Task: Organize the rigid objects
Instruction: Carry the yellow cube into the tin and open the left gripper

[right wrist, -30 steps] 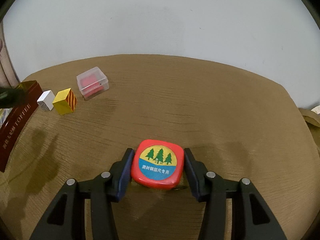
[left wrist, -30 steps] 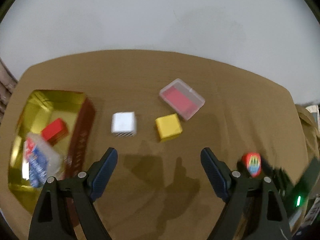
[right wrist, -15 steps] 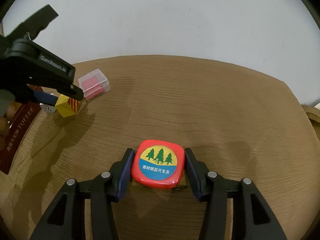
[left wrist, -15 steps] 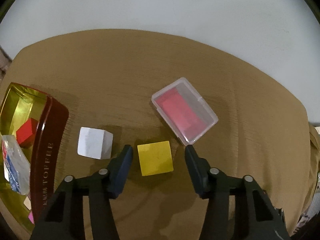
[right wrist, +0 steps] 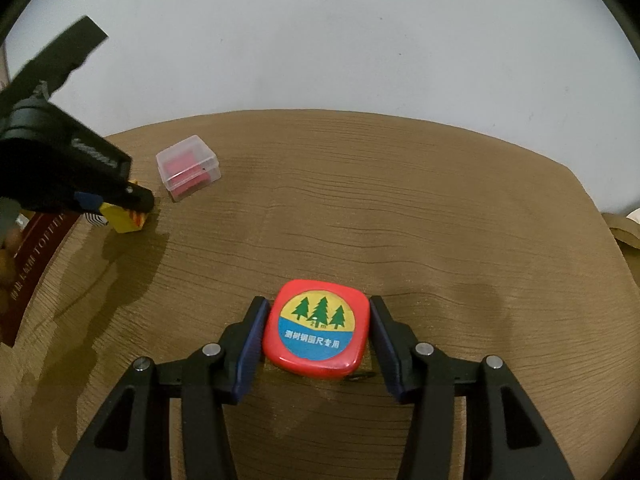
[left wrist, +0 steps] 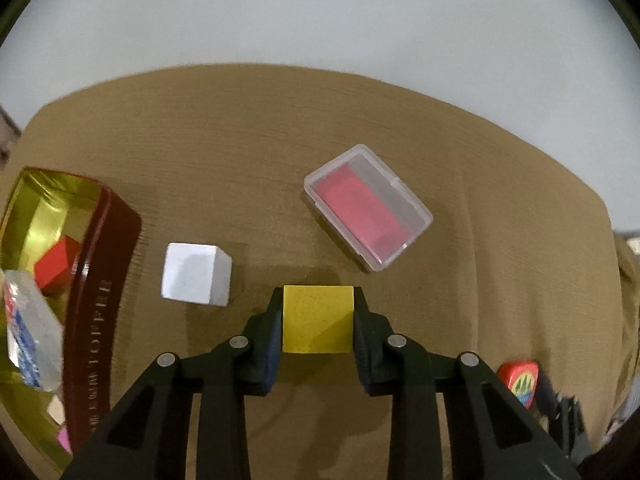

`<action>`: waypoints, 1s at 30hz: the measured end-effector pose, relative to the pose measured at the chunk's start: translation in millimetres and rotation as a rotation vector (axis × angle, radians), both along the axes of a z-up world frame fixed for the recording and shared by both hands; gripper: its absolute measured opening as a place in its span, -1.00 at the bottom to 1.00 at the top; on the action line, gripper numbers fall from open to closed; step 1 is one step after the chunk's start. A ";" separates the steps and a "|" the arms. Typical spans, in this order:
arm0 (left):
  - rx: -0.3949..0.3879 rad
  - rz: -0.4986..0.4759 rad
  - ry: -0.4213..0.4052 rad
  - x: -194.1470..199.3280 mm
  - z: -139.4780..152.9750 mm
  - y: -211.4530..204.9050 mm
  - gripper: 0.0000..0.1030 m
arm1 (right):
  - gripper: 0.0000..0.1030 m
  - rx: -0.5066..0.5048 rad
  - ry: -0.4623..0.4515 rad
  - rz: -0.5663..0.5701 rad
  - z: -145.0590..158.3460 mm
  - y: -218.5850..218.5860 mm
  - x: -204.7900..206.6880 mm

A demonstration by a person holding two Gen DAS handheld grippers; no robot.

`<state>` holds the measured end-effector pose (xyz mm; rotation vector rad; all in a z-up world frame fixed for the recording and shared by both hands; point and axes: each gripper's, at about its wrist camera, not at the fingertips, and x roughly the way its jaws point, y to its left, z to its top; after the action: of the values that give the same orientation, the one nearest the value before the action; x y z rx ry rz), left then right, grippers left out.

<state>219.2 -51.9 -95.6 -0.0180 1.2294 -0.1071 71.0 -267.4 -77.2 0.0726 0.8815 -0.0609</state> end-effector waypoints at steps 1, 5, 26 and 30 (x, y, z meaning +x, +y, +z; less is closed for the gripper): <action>0.012 -0.010 -0.010 -2.5 2.3 -2.8 -0.48 | 0.01 -0.001 0.000 0.000 0.1 0.8 0.1; 0.056 -0.054 -0.061 -17.9 13.6 -5.1 -0.48 | 0.01 -0.009 0.002 0.000 -1.5 4.2 3.8; 0.156 -0.103 -0.217 -82.0 84.9 40.6 -0.48 | 0.01 -0.015 0.003 0.000 -2.8 8.4 5.5; 0.142 -0.069 -0.215 -78.1 80.2 73.8 -0.48 | 0.01 -0.017 0.003 0.001 -2.7 8.0 5.5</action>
<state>141.1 21.9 -15.4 0.1560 1.0203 -0.0799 76.5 -259.4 -79.8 0.0564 0.8841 -0.0680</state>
